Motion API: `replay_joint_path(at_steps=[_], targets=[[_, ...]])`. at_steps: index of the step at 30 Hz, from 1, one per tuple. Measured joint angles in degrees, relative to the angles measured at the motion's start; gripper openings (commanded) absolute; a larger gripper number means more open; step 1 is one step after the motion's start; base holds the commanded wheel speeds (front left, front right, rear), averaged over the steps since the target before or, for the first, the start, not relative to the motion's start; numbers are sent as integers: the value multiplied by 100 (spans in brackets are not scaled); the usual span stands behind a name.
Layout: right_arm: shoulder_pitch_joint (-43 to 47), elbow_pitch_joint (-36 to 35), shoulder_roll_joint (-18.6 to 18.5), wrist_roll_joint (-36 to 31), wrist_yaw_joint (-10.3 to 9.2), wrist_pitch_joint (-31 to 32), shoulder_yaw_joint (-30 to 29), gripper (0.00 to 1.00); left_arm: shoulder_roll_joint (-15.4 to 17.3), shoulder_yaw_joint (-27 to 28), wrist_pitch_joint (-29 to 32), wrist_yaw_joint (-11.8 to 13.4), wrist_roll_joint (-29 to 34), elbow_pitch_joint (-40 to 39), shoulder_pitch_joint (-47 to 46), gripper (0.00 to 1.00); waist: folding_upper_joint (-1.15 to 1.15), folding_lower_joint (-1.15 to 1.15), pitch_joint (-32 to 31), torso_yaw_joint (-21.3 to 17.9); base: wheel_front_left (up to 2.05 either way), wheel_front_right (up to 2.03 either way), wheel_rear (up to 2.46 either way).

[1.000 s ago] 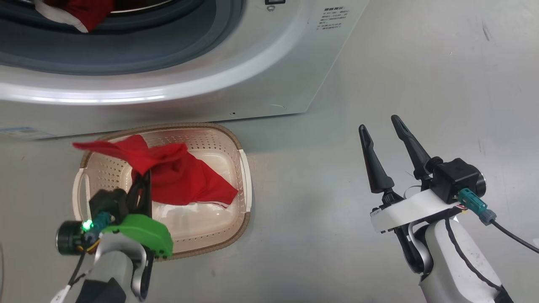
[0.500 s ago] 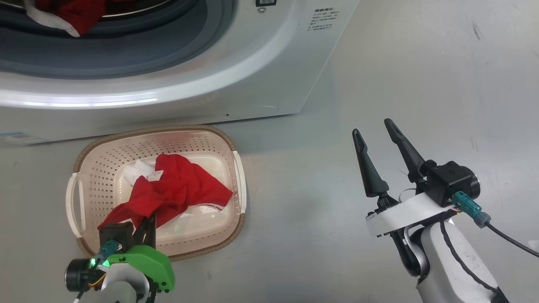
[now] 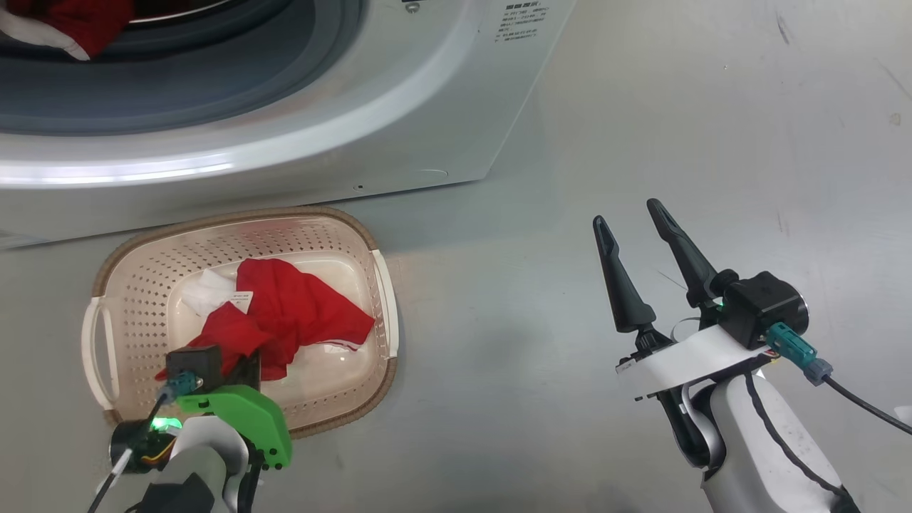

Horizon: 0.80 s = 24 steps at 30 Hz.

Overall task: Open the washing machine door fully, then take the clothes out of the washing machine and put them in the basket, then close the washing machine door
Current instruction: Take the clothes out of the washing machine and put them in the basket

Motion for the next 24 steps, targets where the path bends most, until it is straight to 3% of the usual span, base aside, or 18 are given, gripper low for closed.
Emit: replay_joint_path(at_steps=[5,6,7,9,10,11,24], targets=[[-12,-32,0,37,-1,0,-3,100,-5,-80,119,0,-87,235,-243,0,0,0,127,-42,0,0,0],[-13,-33,0,51,-1,0,1,100,-7,-81,134,0,-119,286,-280,5,0,0,151,-50,0,0,0],[-17,-33,0,55,-1,0,9,100,-7,-80,152,0,-137,326,-307,28,0,0,171,-59,0,0,0],[-29,-34,1,60,-8,0,8,100,-8,-98,160,0,-170,393,-351,56,0,0,206,-76,0,0,0],[-37,-35,0,62,-20,0,4,100,-10,-109,177,0,-202,439,-379,82,0,0,218,-82,0,0,0],[-44,-35,0,66,-21,0,3,100,-12,-112,178,0,-220,481,-407,100,0,0,227,-87,0,0,0],[-69,-16,1,89,-27,0,-19,100,-15,-122,-54,0,-547,717,-638,100,0,0,234,-86,0,0,0]])
